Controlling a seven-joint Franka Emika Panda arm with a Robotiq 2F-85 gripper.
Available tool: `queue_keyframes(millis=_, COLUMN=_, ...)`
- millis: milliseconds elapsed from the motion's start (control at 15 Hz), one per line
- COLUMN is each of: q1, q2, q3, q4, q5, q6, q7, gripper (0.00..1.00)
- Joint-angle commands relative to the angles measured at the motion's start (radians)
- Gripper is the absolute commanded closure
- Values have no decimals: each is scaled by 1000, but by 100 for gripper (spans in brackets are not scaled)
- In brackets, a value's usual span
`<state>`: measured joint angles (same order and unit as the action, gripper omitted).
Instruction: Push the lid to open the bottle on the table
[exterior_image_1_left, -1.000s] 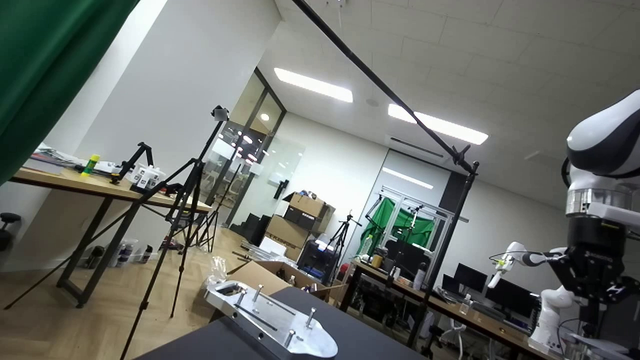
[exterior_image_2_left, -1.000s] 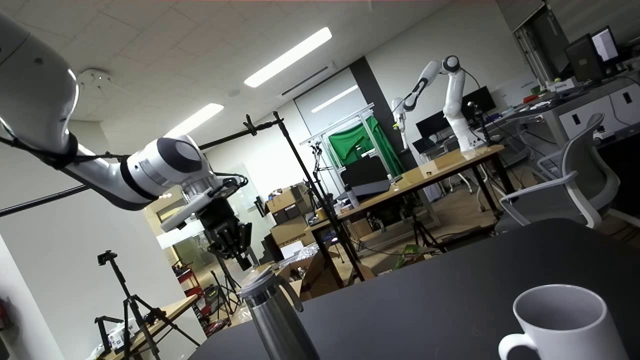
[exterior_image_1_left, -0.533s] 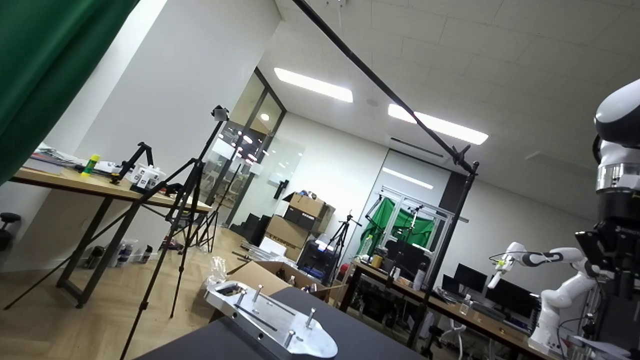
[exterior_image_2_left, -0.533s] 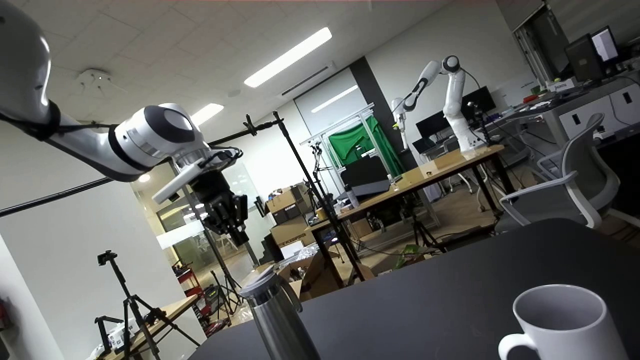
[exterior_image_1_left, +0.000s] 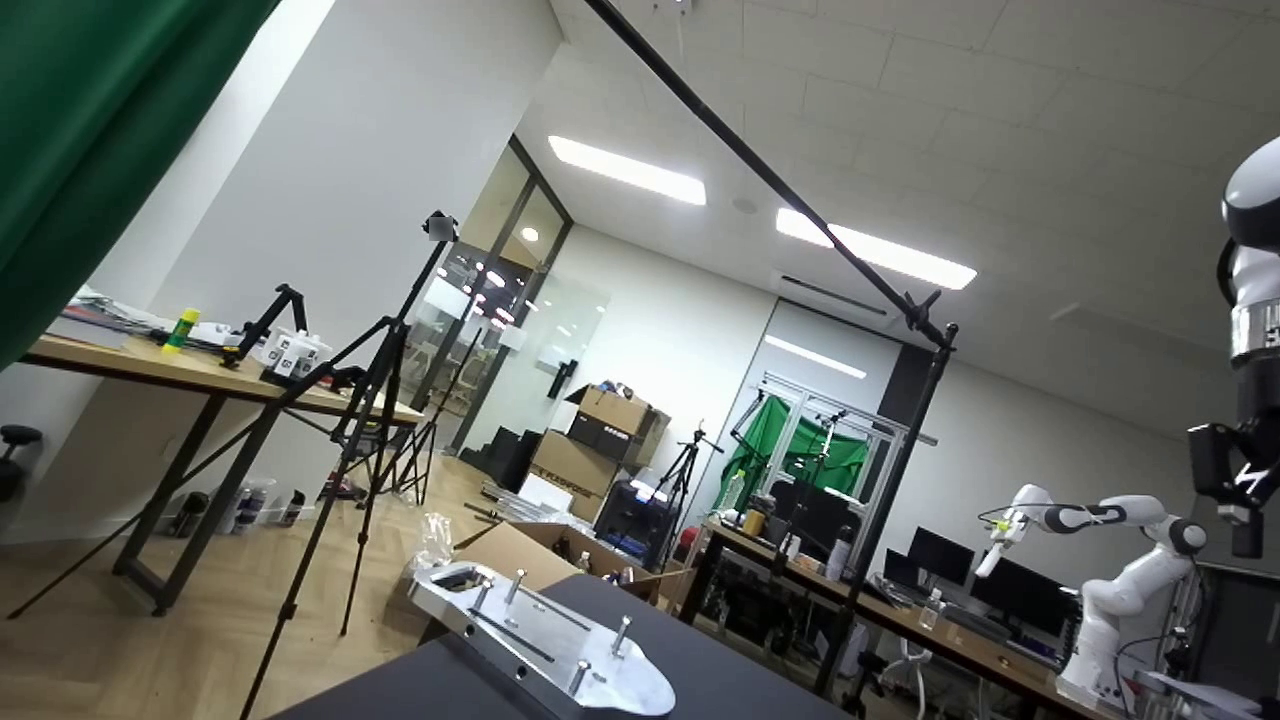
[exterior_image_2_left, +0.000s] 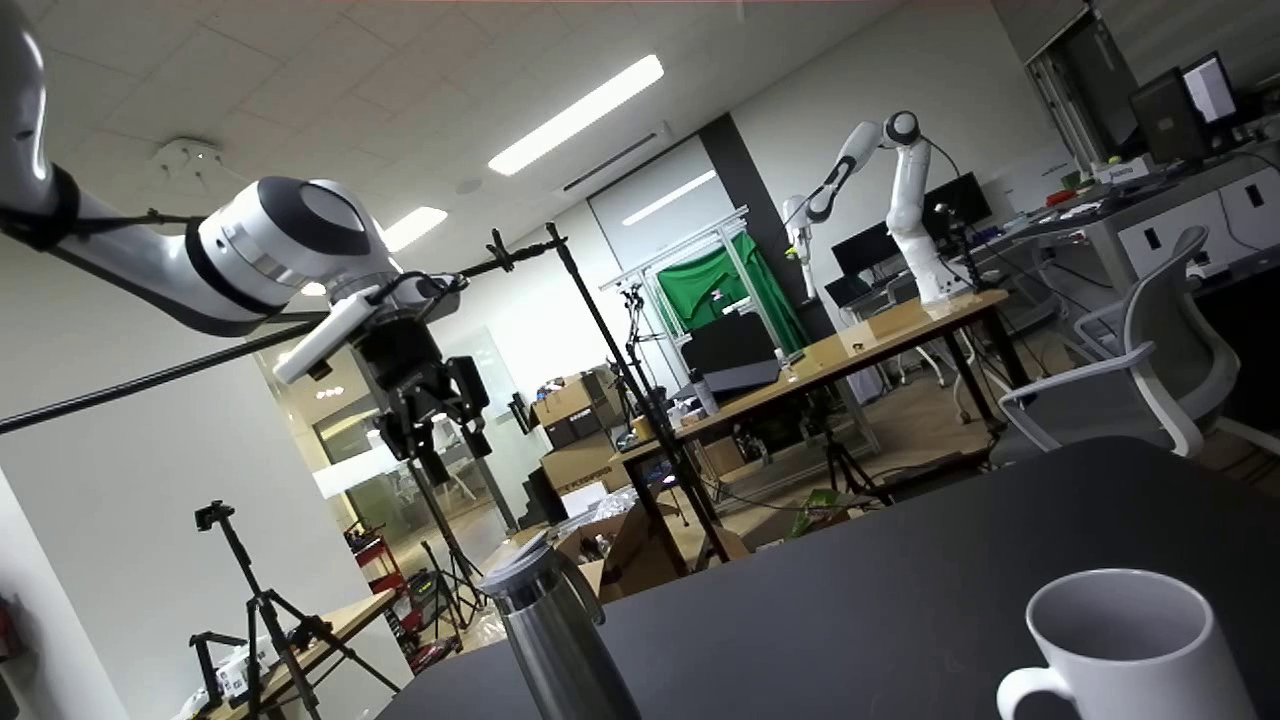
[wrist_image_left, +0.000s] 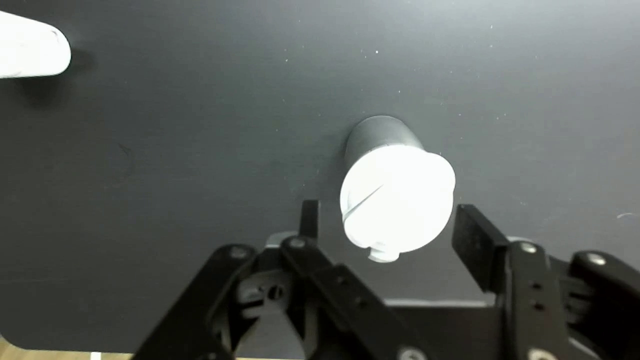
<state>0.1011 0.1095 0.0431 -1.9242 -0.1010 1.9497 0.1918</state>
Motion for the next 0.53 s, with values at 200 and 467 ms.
queue_keyframes(millis=200, q1=-8, q2=-24, q3=8, q4=-3, q5=0, q6=-60, q7=-11, gripper=0)
queue_keyframes(millis=467, q1=-7, q2=-19, q3=10, q4=-3, q5=0, q6=-62, q7=-14, gripper=0)
